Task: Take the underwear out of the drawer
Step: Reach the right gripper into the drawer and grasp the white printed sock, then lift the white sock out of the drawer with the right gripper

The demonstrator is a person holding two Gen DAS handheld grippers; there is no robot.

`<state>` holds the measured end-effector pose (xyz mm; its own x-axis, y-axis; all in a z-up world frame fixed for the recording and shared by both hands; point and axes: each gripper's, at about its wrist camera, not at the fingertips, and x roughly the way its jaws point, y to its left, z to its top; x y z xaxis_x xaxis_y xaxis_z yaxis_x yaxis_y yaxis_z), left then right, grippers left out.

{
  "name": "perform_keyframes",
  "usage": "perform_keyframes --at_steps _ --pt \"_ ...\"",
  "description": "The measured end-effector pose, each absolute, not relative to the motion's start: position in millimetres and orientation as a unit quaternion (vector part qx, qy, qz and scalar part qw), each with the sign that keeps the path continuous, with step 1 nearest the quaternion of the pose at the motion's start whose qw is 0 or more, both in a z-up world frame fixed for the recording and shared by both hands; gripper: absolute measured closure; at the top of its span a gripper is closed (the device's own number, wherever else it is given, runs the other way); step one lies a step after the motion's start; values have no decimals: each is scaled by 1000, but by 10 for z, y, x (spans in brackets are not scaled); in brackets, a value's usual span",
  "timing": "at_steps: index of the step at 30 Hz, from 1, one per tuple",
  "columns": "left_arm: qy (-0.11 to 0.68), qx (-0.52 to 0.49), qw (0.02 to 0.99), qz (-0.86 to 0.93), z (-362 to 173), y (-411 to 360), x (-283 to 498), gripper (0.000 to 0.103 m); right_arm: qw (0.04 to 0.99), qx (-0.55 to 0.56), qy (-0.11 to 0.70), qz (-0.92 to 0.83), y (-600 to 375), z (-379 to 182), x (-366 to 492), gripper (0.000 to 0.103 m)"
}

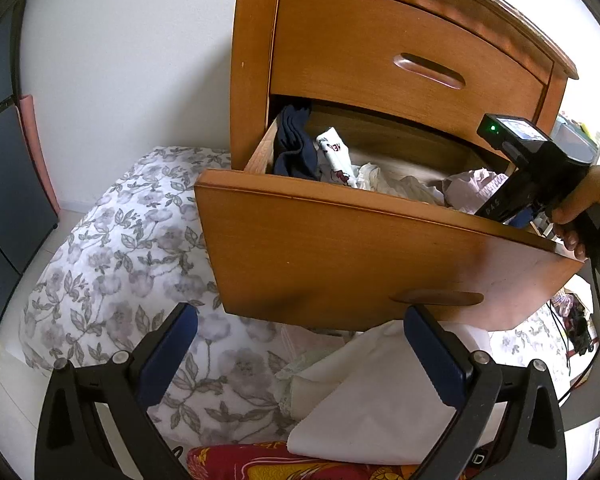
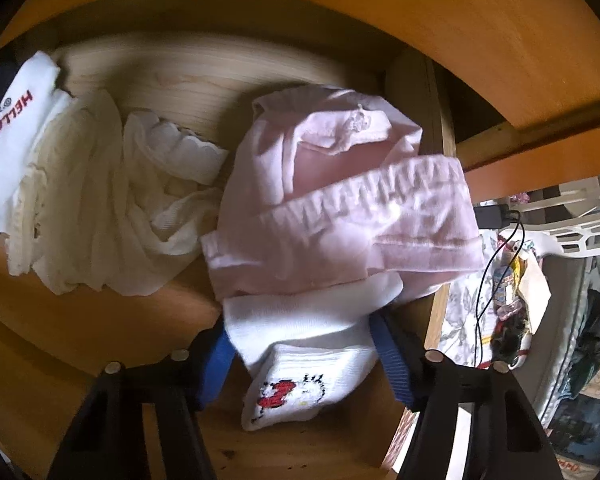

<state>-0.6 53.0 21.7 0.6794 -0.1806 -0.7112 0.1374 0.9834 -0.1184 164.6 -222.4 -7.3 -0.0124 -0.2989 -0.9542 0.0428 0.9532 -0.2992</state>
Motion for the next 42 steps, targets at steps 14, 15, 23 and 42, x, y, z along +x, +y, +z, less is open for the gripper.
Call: perform_keyframes --at_steps 14,15,23,42 --pt "393 -34 915 -86 210 548 -1 0 756 -87 641 -96 -2370 206 1432 78" --pt "393 -33 915 -86 211 547 -2 0 760 -84 637 -93 -2382 239 1402 81" --pt "391 -29 916 -82 227 532 -15 0 785 -73 611 -66 -2382 455 1218 85" --pt "391 -30 916 -80 223 538 -16 0 878 -48 476 -18 -2127 1731 851 86"
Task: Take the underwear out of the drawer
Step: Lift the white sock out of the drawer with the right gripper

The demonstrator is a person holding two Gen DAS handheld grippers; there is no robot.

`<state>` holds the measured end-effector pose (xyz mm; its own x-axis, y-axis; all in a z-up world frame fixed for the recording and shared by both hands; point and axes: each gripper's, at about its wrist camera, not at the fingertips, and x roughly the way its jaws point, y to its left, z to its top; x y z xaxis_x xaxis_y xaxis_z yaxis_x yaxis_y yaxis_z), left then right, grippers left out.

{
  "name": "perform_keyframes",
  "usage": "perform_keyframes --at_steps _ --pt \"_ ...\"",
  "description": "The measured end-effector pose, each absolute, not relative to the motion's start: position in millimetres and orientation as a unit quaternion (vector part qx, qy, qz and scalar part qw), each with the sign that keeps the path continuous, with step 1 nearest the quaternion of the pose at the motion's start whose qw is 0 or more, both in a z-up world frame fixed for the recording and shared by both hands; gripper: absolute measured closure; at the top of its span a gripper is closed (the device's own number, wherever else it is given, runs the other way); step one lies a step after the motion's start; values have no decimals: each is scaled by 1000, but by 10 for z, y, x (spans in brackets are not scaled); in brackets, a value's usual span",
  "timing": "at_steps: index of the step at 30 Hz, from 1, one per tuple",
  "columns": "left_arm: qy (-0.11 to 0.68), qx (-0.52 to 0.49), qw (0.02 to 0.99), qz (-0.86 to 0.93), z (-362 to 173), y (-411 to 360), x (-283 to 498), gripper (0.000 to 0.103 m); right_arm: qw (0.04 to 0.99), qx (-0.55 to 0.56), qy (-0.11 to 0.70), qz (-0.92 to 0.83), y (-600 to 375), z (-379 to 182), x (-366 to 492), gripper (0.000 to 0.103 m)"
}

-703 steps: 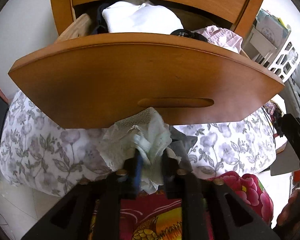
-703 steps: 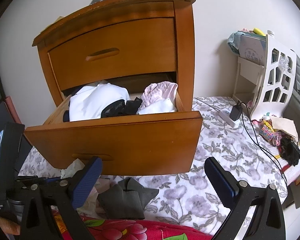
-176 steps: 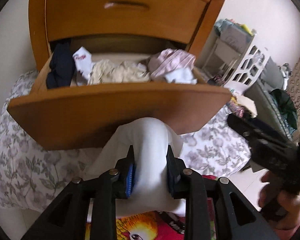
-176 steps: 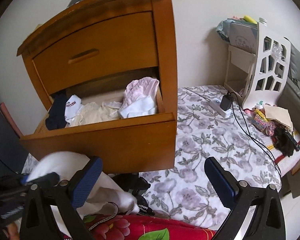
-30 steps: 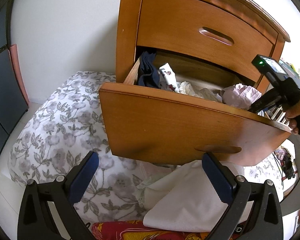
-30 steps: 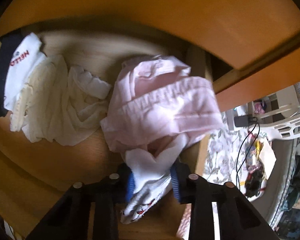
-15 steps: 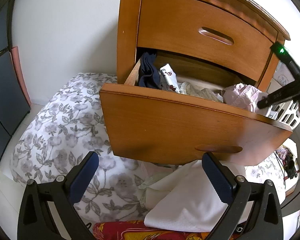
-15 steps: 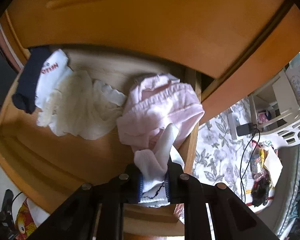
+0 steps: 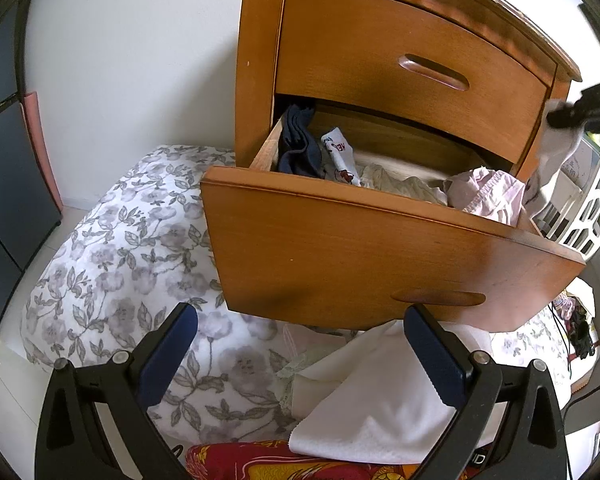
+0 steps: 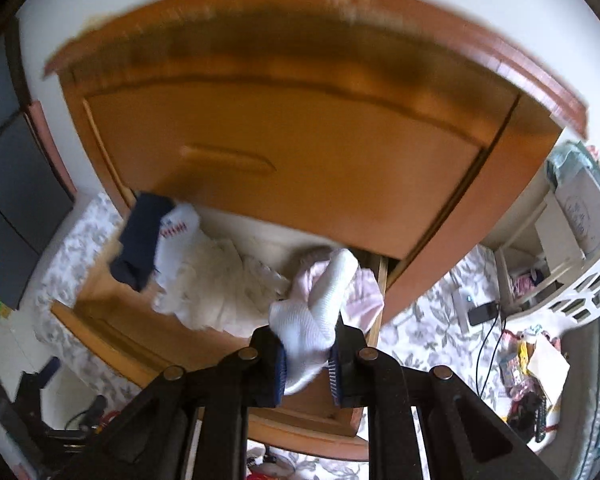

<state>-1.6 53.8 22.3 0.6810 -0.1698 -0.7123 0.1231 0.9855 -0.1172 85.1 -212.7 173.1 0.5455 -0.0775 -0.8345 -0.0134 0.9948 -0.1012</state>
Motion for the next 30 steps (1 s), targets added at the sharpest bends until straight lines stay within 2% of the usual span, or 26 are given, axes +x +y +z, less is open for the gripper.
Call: perform_keyframes --at_steps 15,30 --pt "388 -20 919 -71 231 528 -42 0 912 -54 404 35 -1871 2365 82 85" --pt "382 -5 922 -59 247 498 -60 0 925 -71 371 51 -1898 2556 -673 85"
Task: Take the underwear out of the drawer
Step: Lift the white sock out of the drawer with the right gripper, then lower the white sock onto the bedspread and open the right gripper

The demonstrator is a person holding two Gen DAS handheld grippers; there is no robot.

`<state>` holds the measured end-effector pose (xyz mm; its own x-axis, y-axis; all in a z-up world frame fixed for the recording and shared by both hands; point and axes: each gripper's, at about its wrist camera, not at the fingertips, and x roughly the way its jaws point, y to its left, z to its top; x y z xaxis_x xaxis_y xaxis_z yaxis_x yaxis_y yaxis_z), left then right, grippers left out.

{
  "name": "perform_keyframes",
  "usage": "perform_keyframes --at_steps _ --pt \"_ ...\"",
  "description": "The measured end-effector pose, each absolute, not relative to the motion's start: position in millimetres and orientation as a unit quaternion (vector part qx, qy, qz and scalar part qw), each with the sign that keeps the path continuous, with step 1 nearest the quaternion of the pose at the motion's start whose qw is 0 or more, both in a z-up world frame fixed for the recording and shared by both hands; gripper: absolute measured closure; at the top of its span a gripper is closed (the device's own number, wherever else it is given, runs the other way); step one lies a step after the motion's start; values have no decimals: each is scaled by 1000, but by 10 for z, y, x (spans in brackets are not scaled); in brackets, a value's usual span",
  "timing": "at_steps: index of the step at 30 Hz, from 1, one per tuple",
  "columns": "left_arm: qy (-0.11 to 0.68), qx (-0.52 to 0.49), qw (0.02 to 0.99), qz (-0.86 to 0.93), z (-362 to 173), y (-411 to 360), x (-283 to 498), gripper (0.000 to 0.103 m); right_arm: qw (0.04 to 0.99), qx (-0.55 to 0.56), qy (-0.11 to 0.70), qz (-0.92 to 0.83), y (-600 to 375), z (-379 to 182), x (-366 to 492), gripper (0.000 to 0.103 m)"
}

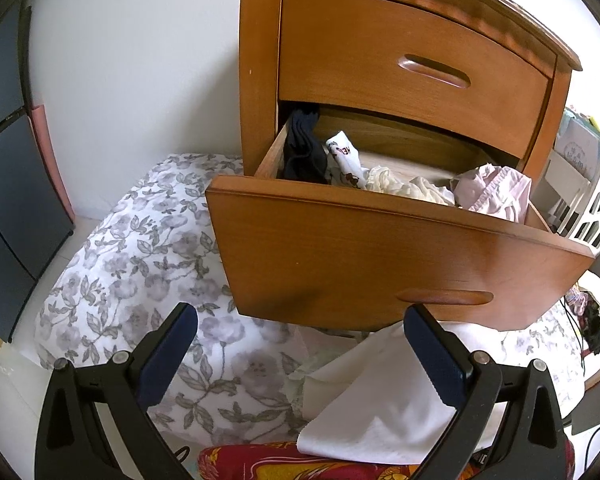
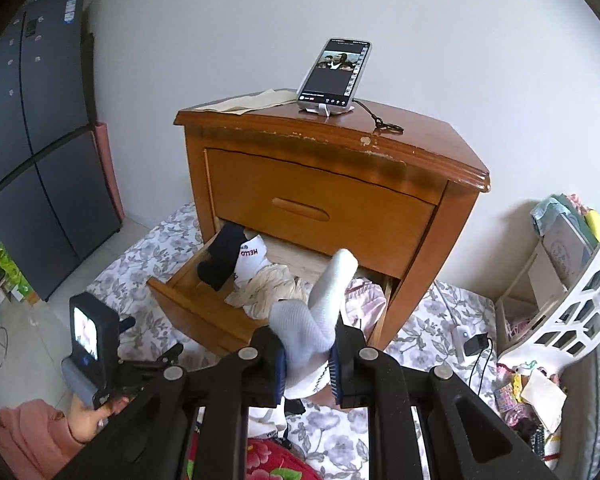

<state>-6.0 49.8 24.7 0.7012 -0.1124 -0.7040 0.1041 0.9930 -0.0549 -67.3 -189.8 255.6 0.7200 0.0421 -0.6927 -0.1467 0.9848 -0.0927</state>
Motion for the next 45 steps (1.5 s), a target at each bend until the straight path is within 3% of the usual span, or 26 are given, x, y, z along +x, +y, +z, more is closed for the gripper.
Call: perform_keyframes --at_steps 6,28,41,45 --pt "378 2 924 -54 258 477 -77 0 919 -67 385 56 -1919 2359 -762 85" --pt "374 10 926 -51 268 467 -97 0 842 -45 531 90 -1482 651 -260 82" --pt "375 10 926 -50 265 464 -99 0 807 -15 584 86 -1389 67 45 82" --pt "375 11 925 -50 263 465 -97 0 814 -7 574 92 -1371 154 69 82"
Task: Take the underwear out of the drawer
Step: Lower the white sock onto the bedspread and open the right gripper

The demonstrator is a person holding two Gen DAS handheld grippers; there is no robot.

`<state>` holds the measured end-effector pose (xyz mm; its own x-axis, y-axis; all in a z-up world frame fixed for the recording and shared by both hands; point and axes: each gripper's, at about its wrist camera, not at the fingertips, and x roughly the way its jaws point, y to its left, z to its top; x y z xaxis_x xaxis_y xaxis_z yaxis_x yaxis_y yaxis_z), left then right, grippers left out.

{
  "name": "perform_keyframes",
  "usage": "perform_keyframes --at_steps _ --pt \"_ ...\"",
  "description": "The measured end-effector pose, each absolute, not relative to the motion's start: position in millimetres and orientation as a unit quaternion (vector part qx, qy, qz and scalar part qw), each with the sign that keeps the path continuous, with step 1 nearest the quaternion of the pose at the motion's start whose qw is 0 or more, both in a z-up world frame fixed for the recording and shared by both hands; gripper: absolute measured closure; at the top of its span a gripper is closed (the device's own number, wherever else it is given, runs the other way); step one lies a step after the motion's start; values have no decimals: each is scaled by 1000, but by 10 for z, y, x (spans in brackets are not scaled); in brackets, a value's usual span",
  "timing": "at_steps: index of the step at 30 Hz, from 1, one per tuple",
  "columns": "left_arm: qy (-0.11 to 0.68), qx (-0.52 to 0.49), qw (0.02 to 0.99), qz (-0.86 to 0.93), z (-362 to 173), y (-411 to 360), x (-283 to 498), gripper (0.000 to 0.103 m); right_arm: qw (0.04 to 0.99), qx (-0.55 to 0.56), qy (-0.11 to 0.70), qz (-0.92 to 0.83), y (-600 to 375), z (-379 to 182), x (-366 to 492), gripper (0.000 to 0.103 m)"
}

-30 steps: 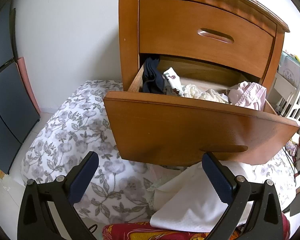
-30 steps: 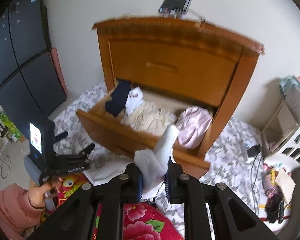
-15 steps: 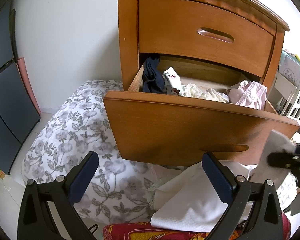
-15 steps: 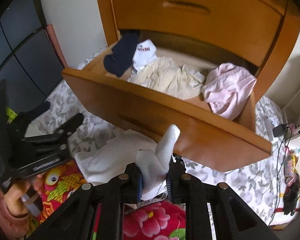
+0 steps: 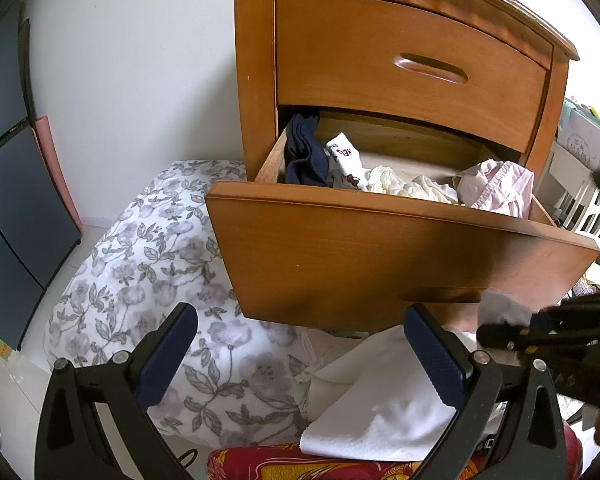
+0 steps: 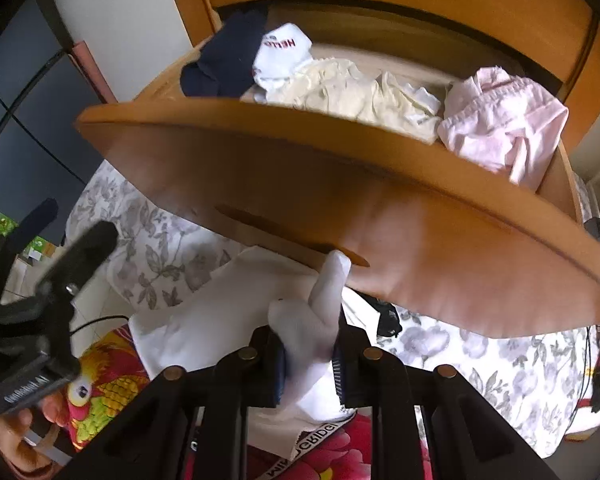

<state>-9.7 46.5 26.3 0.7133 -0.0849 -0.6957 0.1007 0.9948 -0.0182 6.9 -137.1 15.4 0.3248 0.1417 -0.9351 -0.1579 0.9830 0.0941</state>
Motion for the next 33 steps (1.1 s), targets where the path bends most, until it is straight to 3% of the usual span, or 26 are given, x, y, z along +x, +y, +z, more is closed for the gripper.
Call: perform_keyframes --at_steps 12,15,18,19,33 --pt "375 11 926 -50 266 470 -104 0 835 -2 536 121 -1273 579 137 82" --pt "375 11 926 -50 266 468 -104 0 828 16 547 125 -1278 550 176 74" --pt "375 11 926 -50 263 470 -104 0 825 31 551 124 -1306 516 189 52" --pt "375 11 926 -50 263 469 -104 0 827 30 549 122 -1315 518 188 50" --pt "379 9 924 -51 259 470 -86 0 845 87 522 75 -1827 568 -105 46"
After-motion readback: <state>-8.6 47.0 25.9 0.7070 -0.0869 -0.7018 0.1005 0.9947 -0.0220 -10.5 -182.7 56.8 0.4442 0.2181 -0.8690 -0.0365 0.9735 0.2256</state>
